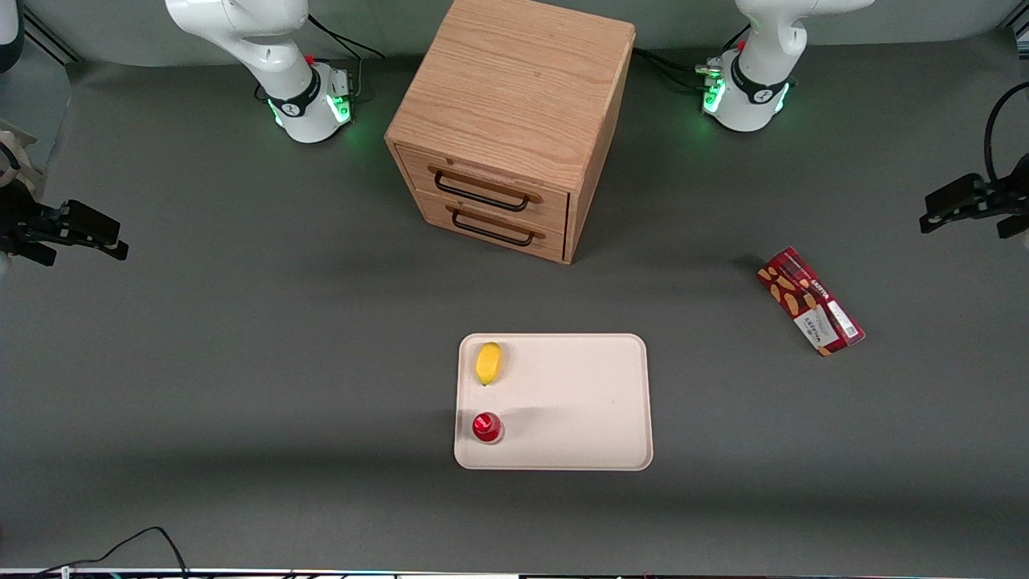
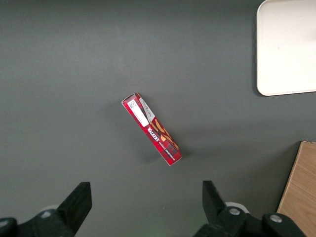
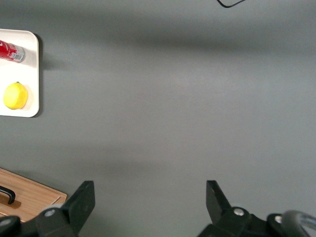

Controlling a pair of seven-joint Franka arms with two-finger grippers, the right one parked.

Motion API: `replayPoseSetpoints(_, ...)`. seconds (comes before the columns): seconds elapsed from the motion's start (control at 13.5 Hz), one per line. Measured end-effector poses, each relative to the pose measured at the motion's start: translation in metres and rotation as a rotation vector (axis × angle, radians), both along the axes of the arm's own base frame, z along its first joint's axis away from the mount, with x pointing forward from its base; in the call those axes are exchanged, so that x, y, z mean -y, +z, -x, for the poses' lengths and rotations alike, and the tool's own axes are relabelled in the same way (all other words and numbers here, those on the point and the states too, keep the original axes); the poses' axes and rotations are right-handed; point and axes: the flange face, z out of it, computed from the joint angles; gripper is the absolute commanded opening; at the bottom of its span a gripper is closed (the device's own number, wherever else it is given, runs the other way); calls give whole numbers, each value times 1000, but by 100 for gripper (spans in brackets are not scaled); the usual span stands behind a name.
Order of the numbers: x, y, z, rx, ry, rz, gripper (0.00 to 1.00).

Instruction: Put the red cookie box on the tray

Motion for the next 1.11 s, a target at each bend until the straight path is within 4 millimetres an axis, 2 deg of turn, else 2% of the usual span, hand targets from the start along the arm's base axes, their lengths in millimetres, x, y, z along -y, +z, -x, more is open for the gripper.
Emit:
replayPoseSetpoints(0.22,-4,-47,-8,-13,8,0,100)
replayPoseSetpoints(0.37,-8,-89,-12,-40,19,1,100)
replayPoseSetpoints(0.67,-18,-174,-2,-137,68,4,100)
replayPoseSetpoints(0.89,-14,-216,2,-192,146,-5,100)
replayPoseSetpoints(1.11,-9,-249,-4,-190,185,-13,100)
